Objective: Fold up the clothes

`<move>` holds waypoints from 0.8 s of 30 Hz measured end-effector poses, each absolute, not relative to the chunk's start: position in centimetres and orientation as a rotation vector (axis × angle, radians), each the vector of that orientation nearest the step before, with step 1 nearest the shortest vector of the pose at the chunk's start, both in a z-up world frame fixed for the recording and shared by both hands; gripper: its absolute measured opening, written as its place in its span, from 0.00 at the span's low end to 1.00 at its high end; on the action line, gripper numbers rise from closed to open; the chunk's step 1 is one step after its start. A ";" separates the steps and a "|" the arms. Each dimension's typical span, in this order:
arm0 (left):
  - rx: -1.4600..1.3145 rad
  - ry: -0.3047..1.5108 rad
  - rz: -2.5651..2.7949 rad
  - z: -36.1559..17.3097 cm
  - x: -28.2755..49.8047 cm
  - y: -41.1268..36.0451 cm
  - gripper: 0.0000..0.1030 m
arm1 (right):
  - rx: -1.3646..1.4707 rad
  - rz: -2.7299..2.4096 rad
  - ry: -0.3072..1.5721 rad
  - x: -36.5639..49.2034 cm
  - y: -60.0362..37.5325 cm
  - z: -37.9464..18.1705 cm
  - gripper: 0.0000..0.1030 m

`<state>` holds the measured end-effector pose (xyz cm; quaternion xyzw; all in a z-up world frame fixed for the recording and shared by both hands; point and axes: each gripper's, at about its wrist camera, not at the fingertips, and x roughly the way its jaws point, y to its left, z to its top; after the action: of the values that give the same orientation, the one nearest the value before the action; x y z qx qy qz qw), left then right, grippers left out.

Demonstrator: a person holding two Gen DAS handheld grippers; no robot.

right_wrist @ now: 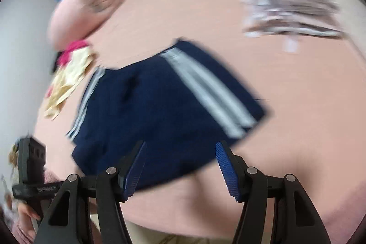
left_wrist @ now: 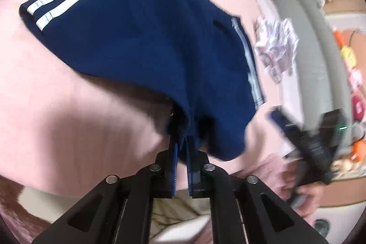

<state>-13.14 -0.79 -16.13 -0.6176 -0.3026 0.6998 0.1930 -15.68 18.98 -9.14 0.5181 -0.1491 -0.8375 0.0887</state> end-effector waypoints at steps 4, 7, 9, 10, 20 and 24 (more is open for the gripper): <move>-1.721 -0.998 2.030 -14.9 -12.3 -4.8 0.21 | 1.736 -2.460 -0.145 -17.5 17.2 -13.9 0.58; -1.690 -1.122 2.111 -15.0 -12.6 -8.7 0.70 | 1.765 -2.611 -0.007 -17.8 19.8 -13.7 0.58; -1.662 -1.194 2.159 -15.6 -13.2 -10.8 0.70 | 1.793 -2.673 -0.058 -18.1 22.3 -13.5 0.58; -1.646 -1.230 2.182 -15.9 -13.5 -11.8 0.70 | 1.790 -2.671 -0.217 -18.1 24.0 -13.4 0.58; -1.619 -0.983 2.395 -16.3 -16.4 -12.8 0.58 | 1.691 -2.719 -0.604 -17.6 26.8 -14.4 0.68; -1.684 -0.824 2.491 -15.8 -16.0 -12.6 0.17 | 1.669 -2.705 -0.520 -18.6 24.4 -13.4 0.51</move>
<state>-15.98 -12.59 -15.78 -0.5400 -0.2644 0.7990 0.0120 -18.64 24.37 -13.42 0.5178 -0.1613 -0.8392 -0.0395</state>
